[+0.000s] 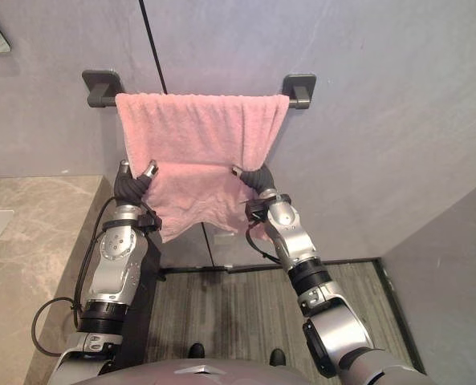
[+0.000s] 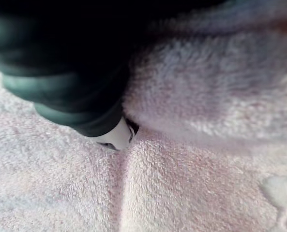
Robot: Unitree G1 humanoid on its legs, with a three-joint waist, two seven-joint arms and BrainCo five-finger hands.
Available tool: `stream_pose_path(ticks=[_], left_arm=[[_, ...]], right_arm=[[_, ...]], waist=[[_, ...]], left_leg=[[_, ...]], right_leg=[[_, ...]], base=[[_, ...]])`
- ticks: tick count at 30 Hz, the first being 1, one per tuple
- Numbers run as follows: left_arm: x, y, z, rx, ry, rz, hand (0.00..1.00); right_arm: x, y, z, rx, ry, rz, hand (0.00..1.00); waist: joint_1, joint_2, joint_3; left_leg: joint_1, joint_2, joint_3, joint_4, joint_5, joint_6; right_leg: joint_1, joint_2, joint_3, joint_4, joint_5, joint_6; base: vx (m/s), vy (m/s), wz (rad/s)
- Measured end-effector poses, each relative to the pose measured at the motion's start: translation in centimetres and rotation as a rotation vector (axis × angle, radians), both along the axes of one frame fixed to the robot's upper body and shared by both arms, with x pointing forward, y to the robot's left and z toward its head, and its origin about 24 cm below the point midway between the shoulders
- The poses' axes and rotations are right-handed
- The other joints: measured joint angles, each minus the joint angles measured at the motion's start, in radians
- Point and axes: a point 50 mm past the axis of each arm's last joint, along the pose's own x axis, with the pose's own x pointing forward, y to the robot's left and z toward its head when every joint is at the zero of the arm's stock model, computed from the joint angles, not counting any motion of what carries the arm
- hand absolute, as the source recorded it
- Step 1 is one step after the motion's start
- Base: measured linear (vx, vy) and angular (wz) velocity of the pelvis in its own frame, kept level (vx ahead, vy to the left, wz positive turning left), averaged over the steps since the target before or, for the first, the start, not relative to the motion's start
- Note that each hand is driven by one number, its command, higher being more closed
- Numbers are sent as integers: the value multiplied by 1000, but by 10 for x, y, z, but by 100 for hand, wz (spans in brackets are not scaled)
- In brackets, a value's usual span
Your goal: Organize washtable
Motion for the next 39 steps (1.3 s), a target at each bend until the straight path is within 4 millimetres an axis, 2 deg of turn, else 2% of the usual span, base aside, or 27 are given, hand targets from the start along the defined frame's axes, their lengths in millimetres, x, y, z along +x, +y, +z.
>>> stream_pose_path(ticks=[2,3,4,15,19,21,23,29,33,39], left_arm=[[0,0,0,0,2,0,100],[0,0,0,0,3,0,100],[0,1,0,-1,3,2,0],[-5,32,3,-33,-15,135,0],[-16,64,1,-70,-14,286,0],[-23,73,-4,-54,6,314,0],[-26,73,-9,-37,30,305,0],[-24,58,-15,2,63,204,0],[-28,57,-22,18,91,180,0],[-40,58,-36,26,149,170,0]], right_arm=[[0,0,0,0,0,-1,100],[0,0,0,0,1,-2,0],[0,-1,0,2,4,-7,0],[4,-25,-3,20,25,-124,0],[-1,-70,-17,42,80,-326,0],[-3,-84,-19,25,81,-366,0],[-4,-90,-17,10,74,-375,0],[-5,-84,2,21,-13,-337,0],[-6,-85,2,22,-16,-336,0],[-23,-90,-4,27,-25,-343,0]], waist=[[0,0,0],[0,0,0],[0,0,0],[2,-7,13],[2,-9,17],[1,-8,20],[0,-7,21],[1,-7,21],[-1,-7,21],[0,-8,22]], left_leg=[[0,0,0,0,0,0],[0,0,0,0,0,0],[0,0,0,0,0,0],[3,0,7,0,0,0],[3,0,13,0,-1,0],[3,0,15,0,-1,0],[4,1,16,0,-1,0],[4,4,19,0,-1,0],[4,4,22,0,-2,0],[3,4,24,1,-7,0]], right_leg=[[0,0,0,0,0,0],[0,0,0,0,-1,1],[0,0,0,0,-1,1],[0,0,3,0,-2,1],[-2,0,7,0,-2,1],[-2,0,8,-1,-1,1],[-2,1,10,-2,-1,1],[-3,3,18,-5,0,0],[-3,4,20,-6,0,0],[-3,4,20,-11,0,0]], base=[[0,0,0],[0,0,0],[0,0,0],[1,0,0],[3,0,-1],[0,0,0],[0,0,0],[0,0,0],[0,0,0],[0,0,0]])
